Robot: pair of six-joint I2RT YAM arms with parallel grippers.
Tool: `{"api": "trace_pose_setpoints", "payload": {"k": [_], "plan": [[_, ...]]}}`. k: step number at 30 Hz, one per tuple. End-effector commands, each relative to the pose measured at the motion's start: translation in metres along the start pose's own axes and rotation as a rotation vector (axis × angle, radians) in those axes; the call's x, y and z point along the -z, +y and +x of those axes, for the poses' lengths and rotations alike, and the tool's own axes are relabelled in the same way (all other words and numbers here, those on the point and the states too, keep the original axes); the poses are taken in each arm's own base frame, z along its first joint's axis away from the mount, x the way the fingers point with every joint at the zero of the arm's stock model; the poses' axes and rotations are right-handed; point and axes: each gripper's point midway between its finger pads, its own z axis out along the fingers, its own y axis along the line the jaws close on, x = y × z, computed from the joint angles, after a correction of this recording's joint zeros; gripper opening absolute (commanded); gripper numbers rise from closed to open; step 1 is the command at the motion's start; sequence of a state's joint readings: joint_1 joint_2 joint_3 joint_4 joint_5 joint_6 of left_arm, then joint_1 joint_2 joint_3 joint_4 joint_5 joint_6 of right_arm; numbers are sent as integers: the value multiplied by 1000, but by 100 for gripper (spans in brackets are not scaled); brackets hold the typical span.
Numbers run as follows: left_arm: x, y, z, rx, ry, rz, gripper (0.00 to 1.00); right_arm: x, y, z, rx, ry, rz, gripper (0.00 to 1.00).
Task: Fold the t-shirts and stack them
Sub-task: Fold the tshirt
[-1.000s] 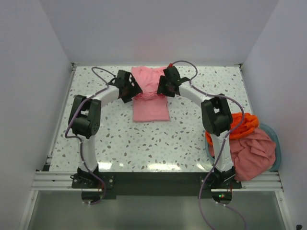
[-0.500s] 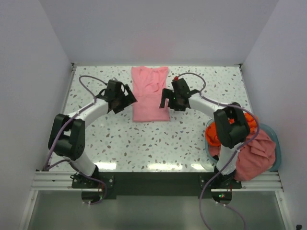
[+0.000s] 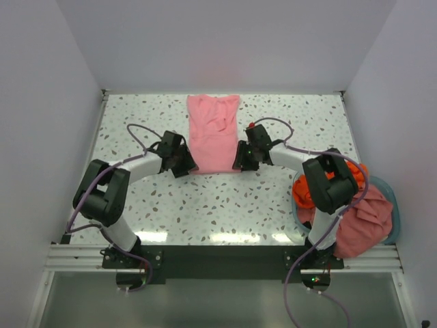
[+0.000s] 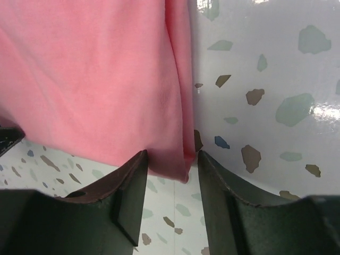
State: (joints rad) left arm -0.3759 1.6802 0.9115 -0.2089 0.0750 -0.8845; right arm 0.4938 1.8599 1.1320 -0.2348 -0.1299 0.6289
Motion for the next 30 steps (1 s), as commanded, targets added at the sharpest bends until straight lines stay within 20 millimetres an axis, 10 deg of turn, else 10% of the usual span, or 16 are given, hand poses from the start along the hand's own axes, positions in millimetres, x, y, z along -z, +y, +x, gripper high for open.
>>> {"api": "trace_pose_setpoints", "payload": {"k": [1,6,13,18,25,30], "plan": [[-12,14,14,16,39,-37,53,-3,-3,4,-24,-1,10,46],[-18,16,21,11,61,-34,0,-1,-3,10,-43,5,1,18],[1,25,34,-60,12,-58,0,13,-6,39,-3,51,25,0],[29,61,94,-79,94,-69,0,50,-10,80,73,66,86,0],[87,49,138,-103,107,42,0,106,-27,149,82,141,115,0],[111,18,121,-113,52,151,0,137,-8,133,89,67,34,0]]}}
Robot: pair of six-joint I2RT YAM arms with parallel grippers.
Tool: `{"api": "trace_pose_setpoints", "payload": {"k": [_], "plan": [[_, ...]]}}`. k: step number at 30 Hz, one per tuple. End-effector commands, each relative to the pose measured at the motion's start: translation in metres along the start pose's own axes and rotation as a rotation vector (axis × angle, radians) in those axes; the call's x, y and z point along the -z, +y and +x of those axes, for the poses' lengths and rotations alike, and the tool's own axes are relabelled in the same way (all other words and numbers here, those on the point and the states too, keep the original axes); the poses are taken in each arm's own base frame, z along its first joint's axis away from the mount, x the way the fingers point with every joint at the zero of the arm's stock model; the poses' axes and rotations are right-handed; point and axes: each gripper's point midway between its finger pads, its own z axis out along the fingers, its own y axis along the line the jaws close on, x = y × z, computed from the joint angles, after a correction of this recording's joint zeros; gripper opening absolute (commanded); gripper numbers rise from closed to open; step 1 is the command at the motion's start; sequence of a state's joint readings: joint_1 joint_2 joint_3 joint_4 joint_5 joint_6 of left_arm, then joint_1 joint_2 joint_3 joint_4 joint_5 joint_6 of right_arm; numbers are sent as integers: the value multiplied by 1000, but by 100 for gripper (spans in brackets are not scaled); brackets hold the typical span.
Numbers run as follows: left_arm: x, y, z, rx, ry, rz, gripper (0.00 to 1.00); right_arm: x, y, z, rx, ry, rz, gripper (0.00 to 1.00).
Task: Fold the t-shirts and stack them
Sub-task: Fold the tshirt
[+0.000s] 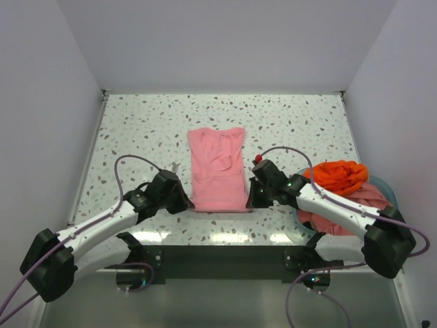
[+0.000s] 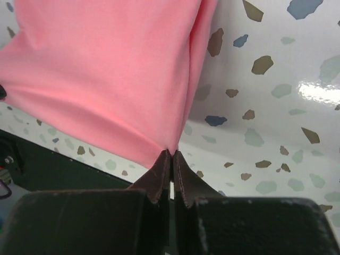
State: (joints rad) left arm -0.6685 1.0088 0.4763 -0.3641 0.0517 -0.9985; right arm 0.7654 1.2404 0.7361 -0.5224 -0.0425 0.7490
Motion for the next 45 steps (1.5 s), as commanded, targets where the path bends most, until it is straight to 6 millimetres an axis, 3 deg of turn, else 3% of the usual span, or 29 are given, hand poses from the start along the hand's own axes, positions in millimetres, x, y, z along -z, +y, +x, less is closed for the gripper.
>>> {"api": "trace_pose_setpoints", "payload": {"k": [1,3,5,10,11,13,14,17,27,28,29,31,34,41,45], "plan": [[11,-17,-15,3,-37,24,0,23,0,-14,-9,-61,20,0],[12,-31,-28,-24,-57,28,0,30,8,-27,-1,-94,17,0],[12,-37,-37,-41,-63,2,0,30,2,-42,9,-132,87,0],[12,-65,-88,-71,-173,-48,0,49,27,-105,15,-268,73,0],[19,-80,-104,-67,-206,-36,0,47,28,-115,15,-278,75,0],[13,-72,-123,-62,-225,-100,0,54,32,-141,3,-324,63,0],[16,-82,-136,-61,-240,-77,0,49,32,-149,-1,-325,68,0],[11,-87,-165,-53,-267,-67,0,50,39,-176,-7,-348,26,0],[-26,-80,-243,-24,-331,-147,0,19,42,-256,-1,-374,40,0],[-27,-77,-249,-23,-336,-159,0,9,41,-258,3,-360,49,0],[-25,-83,-259,-24,-354,-149,0,5,39,-263,3,-359,57,0],[-34,-75,-267,-19,-348,-174,0,5,41,-276,6,-374,60,0],[-39,-79,-285,-19,-359,-171,0,-14,35,-289,-7,-361,68,0],[-56,-85,-316,-38,-394,-160,0,-30,27,-316,-42,-376,76,0],[-84,-81,-315,-39,-343,-157,0,-47,20,-325,-64,-369,84,0]]}}
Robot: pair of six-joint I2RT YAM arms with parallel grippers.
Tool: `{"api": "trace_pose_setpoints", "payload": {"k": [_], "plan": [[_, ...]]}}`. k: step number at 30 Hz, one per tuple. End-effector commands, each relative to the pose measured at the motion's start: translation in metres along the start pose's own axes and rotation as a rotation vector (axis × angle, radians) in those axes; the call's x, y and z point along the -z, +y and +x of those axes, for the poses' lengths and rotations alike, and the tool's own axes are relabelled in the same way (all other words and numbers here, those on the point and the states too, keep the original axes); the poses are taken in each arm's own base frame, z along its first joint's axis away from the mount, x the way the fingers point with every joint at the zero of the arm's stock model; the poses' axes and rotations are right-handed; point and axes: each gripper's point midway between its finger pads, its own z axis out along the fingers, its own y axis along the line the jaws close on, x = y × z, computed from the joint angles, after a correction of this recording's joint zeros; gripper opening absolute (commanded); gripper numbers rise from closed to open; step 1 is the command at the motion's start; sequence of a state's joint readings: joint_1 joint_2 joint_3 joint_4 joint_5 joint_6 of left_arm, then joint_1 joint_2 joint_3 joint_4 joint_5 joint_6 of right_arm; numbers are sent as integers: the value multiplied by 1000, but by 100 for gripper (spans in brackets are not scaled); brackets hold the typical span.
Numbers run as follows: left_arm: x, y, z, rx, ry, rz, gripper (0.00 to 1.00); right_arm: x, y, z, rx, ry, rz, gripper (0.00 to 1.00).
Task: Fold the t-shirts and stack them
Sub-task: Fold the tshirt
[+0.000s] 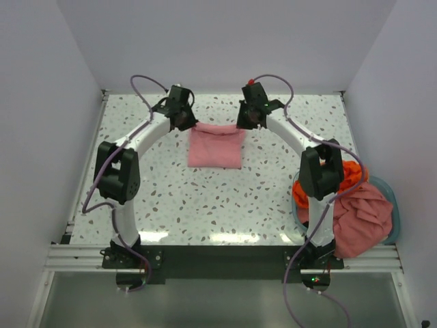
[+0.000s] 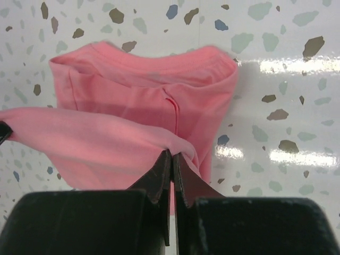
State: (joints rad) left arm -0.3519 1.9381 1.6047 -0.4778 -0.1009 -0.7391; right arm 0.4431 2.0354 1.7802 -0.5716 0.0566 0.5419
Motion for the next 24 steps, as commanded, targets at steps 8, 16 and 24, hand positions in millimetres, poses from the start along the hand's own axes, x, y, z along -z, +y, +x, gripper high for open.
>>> {"api": "trace_pose_setpoints", "payload": {"k": [8,16,24], "plan": [[-41,-1,-32,14,-52,3,14,-38,-9,-25,-60,-34,17,6],[-32,-5,-42,-77,-48,22,100,-25,-8,-44,-56,-58,5,98],[-22,20,19,-151,64,77,100,33,-19,10,-44,-23,-91,99]]}}
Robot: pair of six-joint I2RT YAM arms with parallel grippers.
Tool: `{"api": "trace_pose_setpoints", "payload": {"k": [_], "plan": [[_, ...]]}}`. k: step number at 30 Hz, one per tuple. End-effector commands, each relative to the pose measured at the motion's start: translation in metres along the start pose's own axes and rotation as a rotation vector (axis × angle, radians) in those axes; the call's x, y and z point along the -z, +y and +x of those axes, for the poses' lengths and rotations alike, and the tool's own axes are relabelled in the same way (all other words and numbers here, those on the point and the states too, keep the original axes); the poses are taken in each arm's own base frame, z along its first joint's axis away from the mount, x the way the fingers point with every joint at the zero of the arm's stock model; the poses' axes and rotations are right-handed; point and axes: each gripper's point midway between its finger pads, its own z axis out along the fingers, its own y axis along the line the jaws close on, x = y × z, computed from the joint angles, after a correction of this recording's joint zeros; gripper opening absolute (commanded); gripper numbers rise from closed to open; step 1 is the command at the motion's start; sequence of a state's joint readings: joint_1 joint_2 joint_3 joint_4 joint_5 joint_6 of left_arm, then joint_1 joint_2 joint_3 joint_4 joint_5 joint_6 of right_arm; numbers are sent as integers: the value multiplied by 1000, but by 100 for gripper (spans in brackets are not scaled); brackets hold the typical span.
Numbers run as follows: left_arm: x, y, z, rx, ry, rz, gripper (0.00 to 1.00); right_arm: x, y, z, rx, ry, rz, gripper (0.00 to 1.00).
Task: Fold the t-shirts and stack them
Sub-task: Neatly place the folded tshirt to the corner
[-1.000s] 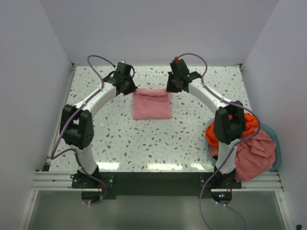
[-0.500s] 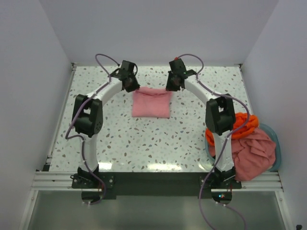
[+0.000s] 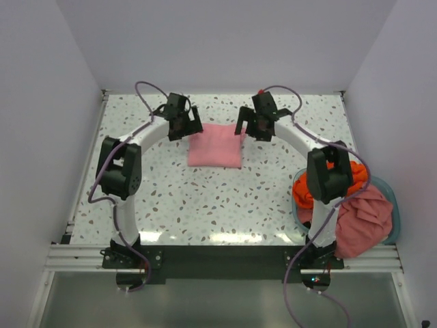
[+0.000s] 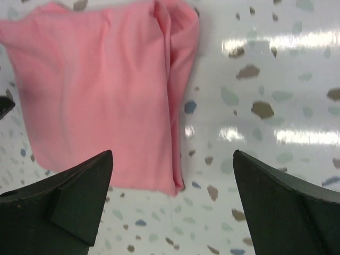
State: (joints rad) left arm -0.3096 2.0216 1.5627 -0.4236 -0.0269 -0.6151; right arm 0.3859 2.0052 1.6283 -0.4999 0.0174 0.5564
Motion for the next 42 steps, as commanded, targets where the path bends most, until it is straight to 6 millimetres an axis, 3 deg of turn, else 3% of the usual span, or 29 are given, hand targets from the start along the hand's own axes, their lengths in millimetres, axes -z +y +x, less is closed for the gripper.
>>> {"api": "trace_pose_setpoints", "payload": {"k": [1,2,4,6,8,12,14,17,20,21,23,24,29,34,42], "plan": [[12,-5,6,-73,-2,76,100,50,17,-1,10,-64,-137,99],[10,-5,12,-79,15,85,100,49,9,26,6,-7,-145,99],[4,-9,25,-107,52,123,96,67,7,38,-4,9,-166,99],[-2,-13,43,-132,115,156,88,72,-5,59,-14,53,-144,99],[-10,-3,49,-143,111,86,83,87,-8,68,-21,47,-160,99],[-25,27,56,-139,108,-79,70,118,-5,72,-33,8,-223,99],[-37,34,61,-144,127,-115,67,135,-7,75,-26,-14,-241,99],[-49,37,72,-169,172,-148,54,156,-9,78,-12,-41,-263,99],[-56,34,81,-197,181,-168,34,167,-10,80,0,-53,-275,99],[-57,35,83,-201,185,-173,20,174,-9,78,1,-70,-282,99],[-57,38,79,-207,175,-201,3,177,-11,78,9,-82,-279,99],[-57,43,75,-218,161,-226,0,181,-11,76,12,-94,-284,99],[-41,76,24,-367,44,-425,0,174,-18,80,46,-89,-257,99],[-25,101,-16,-451,-2,-472,0,161,-24,86,72,-55,-224,99],[-3,182,-62,-480,-17,-612,0,152,-33,81,118,-55,-167,99]]}}
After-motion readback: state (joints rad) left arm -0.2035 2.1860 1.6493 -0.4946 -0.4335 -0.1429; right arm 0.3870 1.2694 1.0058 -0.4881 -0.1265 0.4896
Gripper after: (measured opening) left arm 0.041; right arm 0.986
